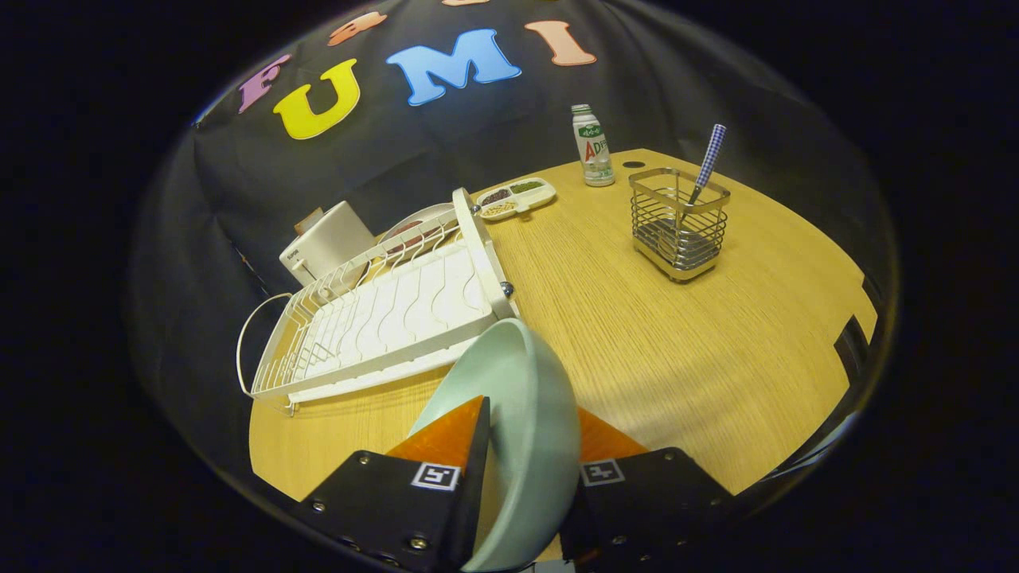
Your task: Take the plate from the dish rack, then take the spoon from the basket and place it into the plate.
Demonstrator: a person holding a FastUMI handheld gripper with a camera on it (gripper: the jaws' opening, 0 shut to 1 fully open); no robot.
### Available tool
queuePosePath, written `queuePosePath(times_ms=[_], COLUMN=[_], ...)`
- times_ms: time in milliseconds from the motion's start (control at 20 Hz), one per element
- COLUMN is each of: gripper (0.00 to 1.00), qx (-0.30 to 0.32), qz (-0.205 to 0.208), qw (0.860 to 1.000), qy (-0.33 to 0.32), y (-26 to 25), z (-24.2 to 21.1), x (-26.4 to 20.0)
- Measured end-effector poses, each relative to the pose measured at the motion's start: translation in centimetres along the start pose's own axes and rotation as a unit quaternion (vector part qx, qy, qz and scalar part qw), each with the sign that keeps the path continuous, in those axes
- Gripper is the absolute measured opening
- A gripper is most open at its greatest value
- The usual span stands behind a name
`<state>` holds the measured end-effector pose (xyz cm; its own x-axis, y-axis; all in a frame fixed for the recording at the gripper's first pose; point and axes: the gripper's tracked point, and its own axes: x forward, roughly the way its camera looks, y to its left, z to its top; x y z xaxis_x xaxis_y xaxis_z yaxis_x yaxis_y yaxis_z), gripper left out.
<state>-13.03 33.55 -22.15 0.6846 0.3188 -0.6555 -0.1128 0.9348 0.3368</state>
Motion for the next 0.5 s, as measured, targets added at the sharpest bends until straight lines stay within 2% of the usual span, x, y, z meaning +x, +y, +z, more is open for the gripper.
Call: queuePosePath(times_ms=[50, 150, 350, 500], gripper=[0.51, 0.60, 0.60, 0.60], qx=[0.004, 0.009, 0.012, 0.005], qz=[-0.003, -0.008, -0.017, -0.036], qw=[1.000, 1.000, 1.000, 0.999], qy=[0.004, 0.005, -0.003, -0.027], y=[-0.3, -0.6, -1.2, -2.0], z=[-0.1, -0.2, 0.4, 2.6], x=[0.3, -0.1, -0.3, -1.2])
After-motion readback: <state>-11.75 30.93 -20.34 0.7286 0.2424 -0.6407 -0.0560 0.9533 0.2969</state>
